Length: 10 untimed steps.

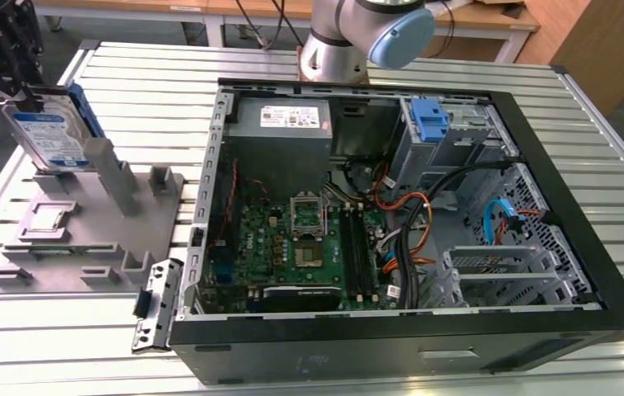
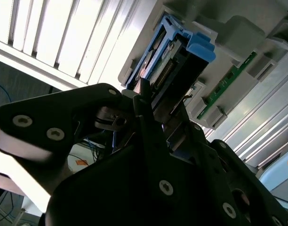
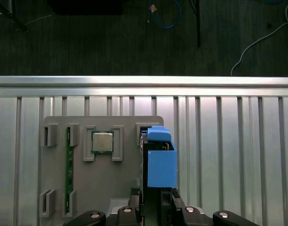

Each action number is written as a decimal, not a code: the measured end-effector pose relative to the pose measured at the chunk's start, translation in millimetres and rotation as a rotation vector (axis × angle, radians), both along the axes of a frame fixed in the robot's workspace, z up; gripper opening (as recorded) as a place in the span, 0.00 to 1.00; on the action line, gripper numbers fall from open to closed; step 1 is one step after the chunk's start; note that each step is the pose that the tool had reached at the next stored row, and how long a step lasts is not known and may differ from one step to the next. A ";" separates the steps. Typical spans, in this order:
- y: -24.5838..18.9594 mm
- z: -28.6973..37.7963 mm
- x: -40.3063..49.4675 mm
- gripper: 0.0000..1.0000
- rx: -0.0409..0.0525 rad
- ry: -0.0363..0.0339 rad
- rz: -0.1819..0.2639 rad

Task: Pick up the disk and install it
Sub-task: 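Pick up the disk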

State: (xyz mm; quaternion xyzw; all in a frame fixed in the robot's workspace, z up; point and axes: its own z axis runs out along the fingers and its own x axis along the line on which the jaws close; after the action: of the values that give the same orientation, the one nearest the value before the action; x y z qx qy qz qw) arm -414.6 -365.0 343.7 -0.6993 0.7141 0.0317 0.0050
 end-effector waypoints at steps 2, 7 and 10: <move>0.0 0.0 0.0 0.35 -0.0004 0.0000 0.000; 0.0 0.0 0.0 0.35 -0.0015 -0.0001 0.000; 0.0 0.1 0.0 0.35 -0.0017 0.0000 0.000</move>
State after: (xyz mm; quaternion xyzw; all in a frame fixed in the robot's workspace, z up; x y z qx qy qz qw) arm -414.6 -365.0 343.7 -0.6993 0.7142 0.0311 0.0044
